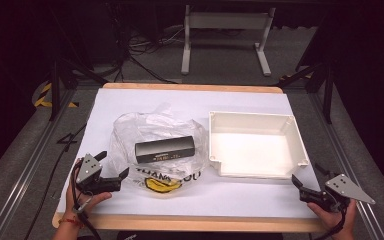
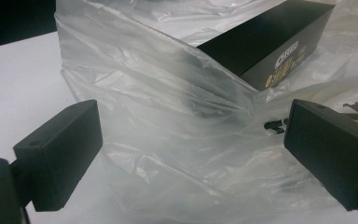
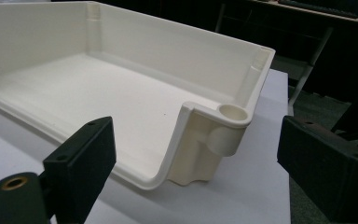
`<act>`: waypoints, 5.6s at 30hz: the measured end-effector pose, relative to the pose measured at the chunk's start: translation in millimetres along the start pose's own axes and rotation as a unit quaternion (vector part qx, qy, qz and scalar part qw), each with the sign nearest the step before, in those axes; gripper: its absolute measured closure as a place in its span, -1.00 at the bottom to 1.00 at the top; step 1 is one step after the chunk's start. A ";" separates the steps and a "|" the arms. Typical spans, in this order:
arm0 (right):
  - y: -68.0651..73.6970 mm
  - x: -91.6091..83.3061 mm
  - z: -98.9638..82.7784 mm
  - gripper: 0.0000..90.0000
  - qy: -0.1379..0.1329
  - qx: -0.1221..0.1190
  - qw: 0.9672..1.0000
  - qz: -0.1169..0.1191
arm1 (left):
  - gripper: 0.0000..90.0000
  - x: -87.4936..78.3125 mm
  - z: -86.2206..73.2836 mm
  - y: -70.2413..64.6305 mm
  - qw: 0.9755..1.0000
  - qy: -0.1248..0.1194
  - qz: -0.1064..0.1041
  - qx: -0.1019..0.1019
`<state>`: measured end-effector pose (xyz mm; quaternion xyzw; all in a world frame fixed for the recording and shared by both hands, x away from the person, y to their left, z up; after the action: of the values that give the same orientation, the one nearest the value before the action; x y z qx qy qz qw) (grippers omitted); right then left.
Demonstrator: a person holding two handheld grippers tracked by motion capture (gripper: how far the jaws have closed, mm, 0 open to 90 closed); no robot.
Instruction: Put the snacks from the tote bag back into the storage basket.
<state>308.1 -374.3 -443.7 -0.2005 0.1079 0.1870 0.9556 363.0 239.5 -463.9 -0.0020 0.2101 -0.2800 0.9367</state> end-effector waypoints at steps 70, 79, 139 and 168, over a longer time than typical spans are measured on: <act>115.5 89.6 111.8 -0.42 0.016 -0.156 0.959 0.234 | -0.87 -2.4 -9.2 -3.7 0.999 0.031 -0.014 0.015; 126.7 114.0 140.6 -0.40 0.015 -0.177 0.947 0.269 | -0.87 -3.7 -9.6 -3.7 0.999 0.029 -0.017 0.015; 185.9 206.5 193.5 -0.27 0.073 -0.280 0.878 0.380 | -0.87 -20.9 -20.9 -3.5 0.999 0.034 -0.010 0.005; 205.9 250.9 194.8 -0.29 0.141 -0.312 0.839 0.424 | -0.87 -44.7 -31.1 -1.7 1.000 0.028 0.008 -0.008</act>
<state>478.6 -38.1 -410.3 -0.4471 0.2515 0.5670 0.6445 316.2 265.1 -474.5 0.0002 0.2389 -0.2712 0.9324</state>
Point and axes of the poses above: each handheld gripper's, and its own axes: x roughly forward along the jaws, z roughly out of its top, y roughly to its left, the point moved 4 cm from there along x, roughly forward along the jaws, and after that the axes turned 10 degrees about -x, right-handed, at the moved point
